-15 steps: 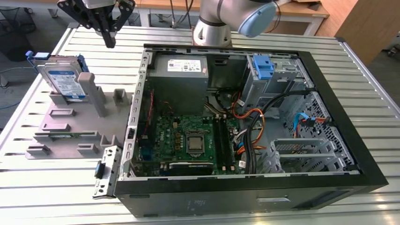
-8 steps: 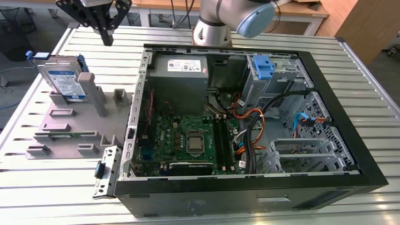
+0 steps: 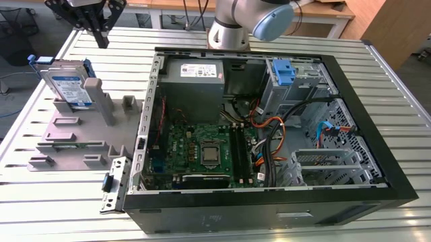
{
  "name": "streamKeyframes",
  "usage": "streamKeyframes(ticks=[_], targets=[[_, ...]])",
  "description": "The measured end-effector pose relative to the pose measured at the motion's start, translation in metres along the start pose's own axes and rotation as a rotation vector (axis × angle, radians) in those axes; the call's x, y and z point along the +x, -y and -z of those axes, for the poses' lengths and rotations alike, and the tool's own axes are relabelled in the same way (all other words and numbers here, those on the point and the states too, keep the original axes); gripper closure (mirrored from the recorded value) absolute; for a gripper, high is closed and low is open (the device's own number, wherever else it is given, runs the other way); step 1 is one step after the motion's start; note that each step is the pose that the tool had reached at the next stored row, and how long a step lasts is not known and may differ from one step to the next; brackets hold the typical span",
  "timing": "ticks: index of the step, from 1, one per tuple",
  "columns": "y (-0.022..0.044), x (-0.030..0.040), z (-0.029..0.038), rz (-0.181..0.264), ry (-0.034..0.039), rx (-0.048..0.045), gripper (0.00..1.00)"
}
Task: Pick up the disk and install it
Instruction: 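Reach for the disk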
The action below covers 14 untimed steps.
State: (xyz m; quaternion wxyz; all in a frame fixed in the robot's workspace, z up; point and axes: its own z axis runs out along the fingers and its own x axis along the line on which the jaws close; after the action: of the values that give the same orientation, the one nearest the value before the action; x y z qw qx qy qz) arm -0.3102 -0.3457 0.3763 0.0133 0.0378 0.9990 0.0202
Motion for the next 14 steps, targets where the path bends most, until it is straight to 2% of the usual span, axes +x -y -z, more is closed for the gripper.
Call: streamKeyframes(ticks=[14], targets=[[-0.0057,0.0415,-0.0059,0.0,0.0,0.0005,0.89]])
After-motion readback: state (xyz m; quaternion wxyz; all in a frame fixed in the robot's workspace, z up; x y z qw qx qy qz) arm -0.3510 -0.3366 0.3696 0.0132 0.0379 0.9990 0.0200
